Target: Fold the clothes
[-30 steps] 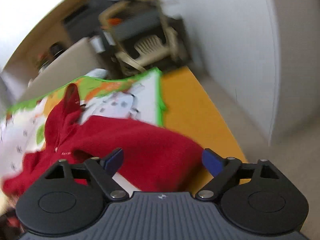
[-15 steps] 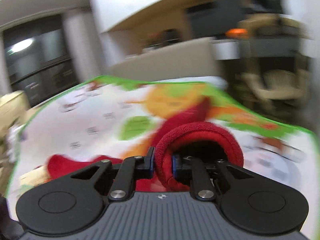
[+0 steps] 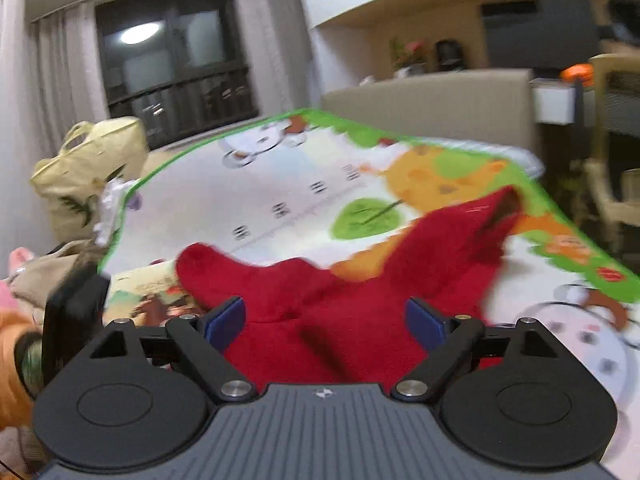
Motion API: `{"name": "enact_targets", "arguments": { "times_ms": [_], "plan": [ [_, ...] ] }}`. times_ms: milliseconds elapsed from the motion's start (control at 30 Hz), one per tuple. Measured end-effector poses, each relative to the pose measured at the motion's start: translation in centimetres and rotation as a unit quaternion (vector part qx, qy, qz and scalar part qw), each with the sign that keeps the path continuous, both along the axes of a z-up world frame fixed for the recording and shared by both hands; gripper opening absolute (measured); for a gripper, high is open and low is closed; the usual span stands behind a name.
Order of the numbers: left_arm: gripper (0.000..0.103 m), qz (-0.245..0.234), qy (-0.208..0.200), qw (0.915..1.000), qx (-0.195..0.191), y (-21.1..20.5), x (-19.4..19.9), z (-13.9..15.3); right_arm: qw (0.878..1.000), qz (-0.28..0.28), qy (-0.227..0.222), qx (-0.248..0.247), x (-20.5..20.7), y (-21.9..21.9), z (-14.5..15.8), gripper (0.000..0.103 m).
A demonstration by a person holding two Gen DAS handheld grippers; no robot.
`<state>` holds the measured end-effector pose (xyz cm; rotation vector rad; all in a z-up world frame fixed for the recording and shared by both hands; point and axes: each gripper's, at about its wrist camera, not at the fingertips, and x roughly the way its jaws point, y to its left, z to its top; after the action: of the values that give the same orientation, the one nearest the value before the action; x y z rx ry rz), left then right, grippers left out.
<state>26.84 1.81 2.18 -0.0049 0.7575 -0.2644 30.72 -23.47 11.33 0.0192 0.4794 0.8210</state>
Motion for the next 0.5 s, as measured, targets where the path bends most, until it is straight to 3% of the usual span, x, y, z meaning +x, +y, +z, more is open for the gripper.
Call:
{"name": "enact_targets", "arguments": {
  "times_ms": [33,100,200,267,300,333,367,400,433,467,500],
  "plan": [
    [0.103,0.003,-0.013,0.9999,0.0,-0.3,0.8,0.4,1.0,-0.025,-0.007,0.005,-0.5,-1.5,-0.3,0.098],
    [0.103,0.031,-0.022,0.999,-0.022,-0.3,2.9,0.9,0.997,-0.078,-0.01,0.018,-1.0,-3.8,-1.3,0.099],
    [0.103,0.115,0.01,0.9896,-0.085,1.3,6.5,-0.3,0.987,-0.149,0.022,0.062,-0.9,-6.9,-4.0,0.099],
    [0.098,0.156,0.021,0.9828,-0.096,1.8,8.3,-1.6,0.975,-0.186,0.054,0.108,-0.7,-8.3,-6.2,0.099],
    [0.083,0.172,0.022,0.9802,-0.095,2.0,9.0,-2.1,0.97,-0.196,0.072,0.128,-0.6,-8.6,-7.3,0.099],
    [0.079,0.176,0.012,0.9811,-0.078,1.7,9.3,-2.2,0.966,-0.199,0.086,0.138,-0.4,-8.4,-8.2,0.099],
    [0.068,0.181,0.001,0.9816,-0.062,1.5,9.6,-2.3,0.966,-0.198,0.093,0.138,-0.3,-8.0,-8.7,0.099],
    [0.044,0.183,-0.011,0.9819,-0.046,1.3,9.8,-2.3,0.966,-0.196,0.097,0.136,-0.2,-7.6,-9.1,0.099],
    [0.032,0.181,-0.025,0.9825,-0.035,1.4,9.5,-1.8,0.969,-0.193,0.092,0.126,-0.2,-7.0,-9.2,0.099],
    [0.024,0.179,-0.04,0.9828,-0.023,1.5,9.3,-1.4,0.971,-0.189,0.087,0.118,-0.1,-6.5,-9.2,0.099],
    [0.024,0.179,-0.054,0.9824,-0.013,1.6,9.0,-1.0,0.973,-0.183,0.078,0.113,0.0,-6.1,-8.9,0.099]
  ]
}}
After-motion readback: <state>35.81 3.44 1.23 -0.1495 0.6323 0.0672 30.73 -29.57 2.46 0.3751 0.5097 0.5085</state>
